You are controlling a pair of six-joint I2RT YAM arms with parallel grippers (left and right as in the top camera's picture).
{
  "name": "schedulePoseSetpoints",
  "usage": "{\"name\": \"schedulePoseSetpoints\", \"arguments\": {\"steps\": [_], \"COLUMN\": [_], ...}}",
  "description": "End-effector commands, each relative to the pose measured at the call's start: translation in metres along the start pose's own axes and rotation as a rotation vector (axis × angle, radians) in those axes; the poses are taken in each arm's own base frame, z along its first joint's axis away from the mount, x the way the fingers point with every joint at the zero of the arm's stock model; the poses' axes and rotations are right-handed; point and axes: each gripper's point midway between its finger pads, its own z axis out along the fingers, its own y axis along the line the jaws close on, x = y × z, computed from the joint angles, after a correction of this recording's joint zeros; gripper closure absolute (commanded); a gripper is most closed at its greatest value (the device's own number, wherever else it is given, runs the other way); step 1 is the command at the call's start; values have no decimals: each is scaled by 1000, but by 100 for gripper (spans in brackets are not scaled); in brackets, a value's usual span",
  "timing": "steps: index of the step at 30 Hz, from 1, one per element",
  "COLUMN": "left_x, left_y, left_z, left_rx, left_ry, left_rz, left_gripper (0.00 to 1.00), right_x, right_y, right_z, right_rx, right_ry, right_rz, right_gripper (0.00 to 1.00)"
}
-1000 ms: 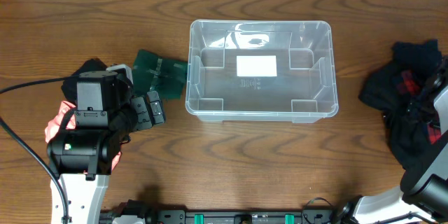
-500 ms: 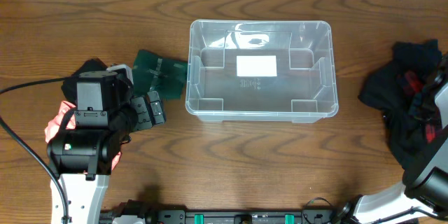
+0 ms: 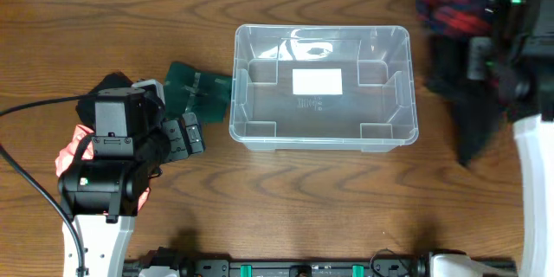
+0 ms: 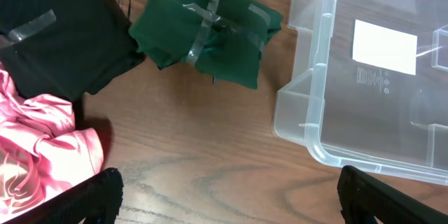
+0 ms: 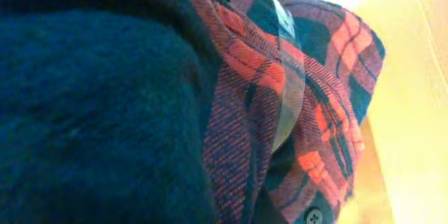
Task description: Pack container
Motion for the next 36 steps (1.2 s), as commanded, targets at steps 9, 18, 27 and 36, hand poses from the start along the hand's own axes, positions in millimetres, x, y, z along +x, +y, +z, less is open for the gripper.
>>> {"name": "schedulePoseSetpoints", "arguments": {"steps": [9,18,27,36], "left_x": [-3,-3,-3,-3], "left_y": [0,0,0,0], "left_z": [-2,-2,-2,-2], "left_rx": [-1,-1,-2,-2], "left_ry": [-8,-8,-8,-8], "left_rz": [1,1,1,2], "left_gripper": [2,2,2,2], "right_x": [-24,-22,-33,-38], "right_y": [133,138,100,10], "right_z": [-22,-9,-15,-42], "right_rx": [-165,-153,46,271], "right_ry": [-90,-65,-112,-164], "right_rz": [-141,-154,-95,60], "right_gripper": [99,99,99,99]}}
